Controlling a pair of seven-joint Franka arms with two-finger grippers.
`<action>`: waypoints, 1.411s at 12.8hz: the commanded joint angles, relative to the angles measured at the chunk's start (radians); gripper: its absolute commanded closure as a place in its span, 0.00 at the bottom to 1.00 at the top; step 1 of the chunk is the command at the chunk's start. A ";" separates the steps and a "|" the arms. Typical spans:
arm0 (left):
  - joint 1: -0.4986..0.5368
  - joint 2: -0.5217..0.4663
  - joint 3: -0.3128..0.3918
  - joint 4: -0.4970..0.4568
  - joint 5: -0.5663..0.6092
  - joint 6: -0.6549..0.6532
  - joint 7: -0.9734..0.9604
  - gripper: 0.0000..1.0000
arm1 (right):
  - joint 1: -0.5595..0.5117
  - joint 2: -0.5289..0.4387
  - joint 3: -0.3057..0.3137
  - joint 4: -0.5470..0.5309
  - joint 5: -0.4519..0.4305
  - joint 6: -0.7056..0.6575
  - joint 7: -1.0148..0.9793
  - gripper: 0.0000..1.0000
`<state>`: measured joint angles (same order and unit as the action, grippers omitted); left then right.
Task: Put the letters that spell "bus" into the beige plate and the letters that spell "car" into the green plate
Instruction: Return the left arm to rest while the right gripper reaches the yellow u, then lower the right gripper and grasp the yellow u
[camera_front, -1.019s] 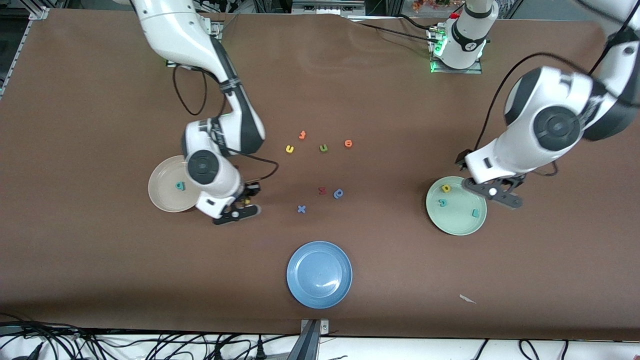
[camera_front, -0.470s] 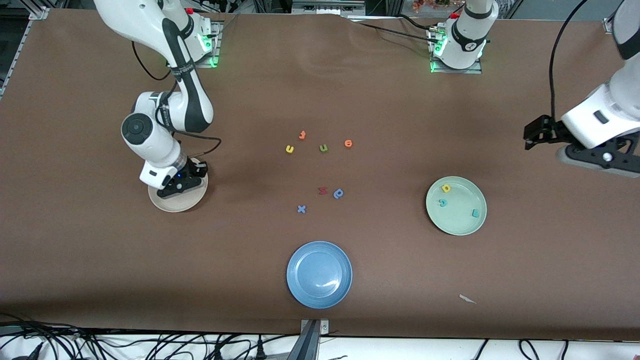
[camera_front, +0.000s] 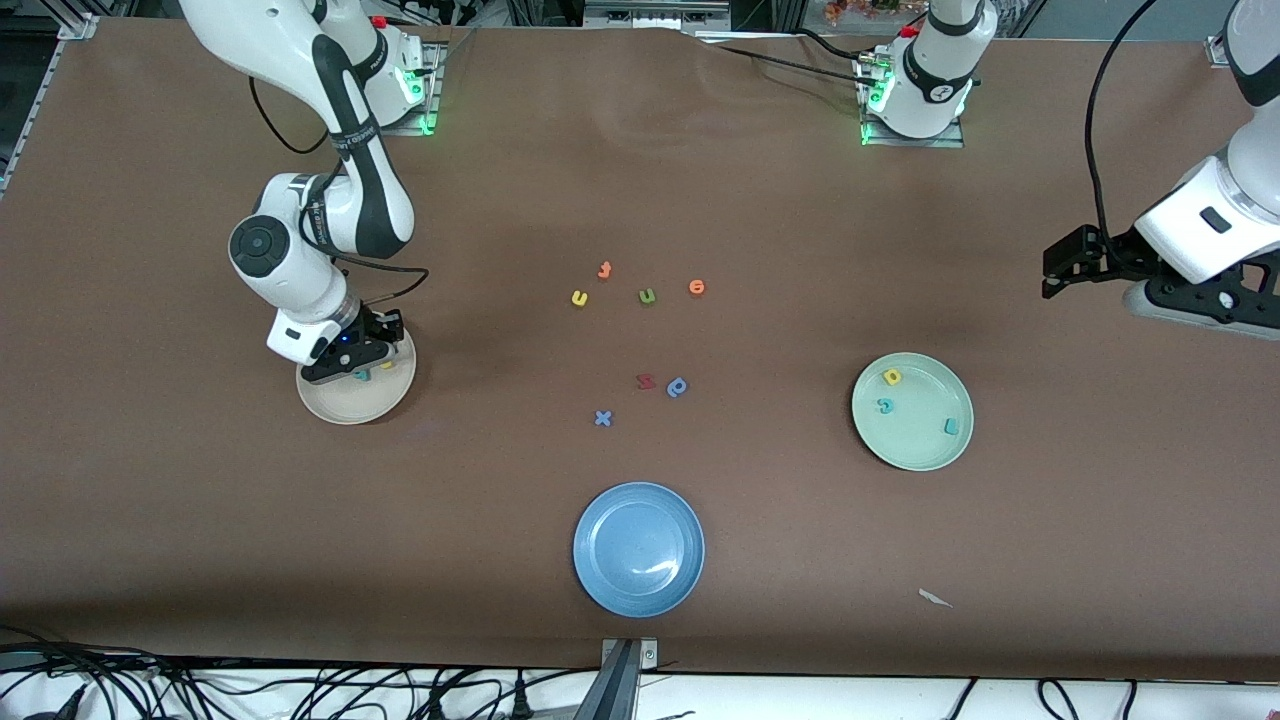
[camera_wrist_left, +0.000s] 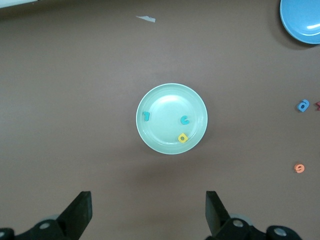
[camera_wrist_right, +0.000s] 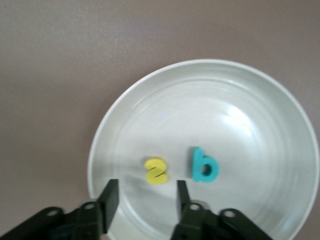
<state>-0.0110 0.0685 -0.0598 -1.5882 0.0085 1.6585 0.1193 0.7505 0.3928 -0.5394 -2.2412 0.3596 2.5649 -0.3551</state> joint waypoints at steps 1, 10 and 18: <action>-0.046 -0.140 0.026 -0.163 -0.007 0.029 0.017 0.00 | 0.015 -0.035 0.047 0.035 0.024 -0.086 0.228 0.00; -0.032 -0.131 0.025 -0.145 0.007 0.020 0.022 0.00 | 0.234 0.076 0.248 0.149 0.013 0.032 1.233 0.00; -0.004 -0.130 0.017 -0.138 -0.004 -0.077 0.007 0.00 | 0.308 0.173 0.243 0.190 0.009 0.038 1.371 0.06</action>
<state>-0.0206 -0.0538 -0.0375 -1.7306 0.0087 1.5971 0.1233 1.0529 0.5602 -0.2835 -2.0765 0.3674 2.6416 1.0086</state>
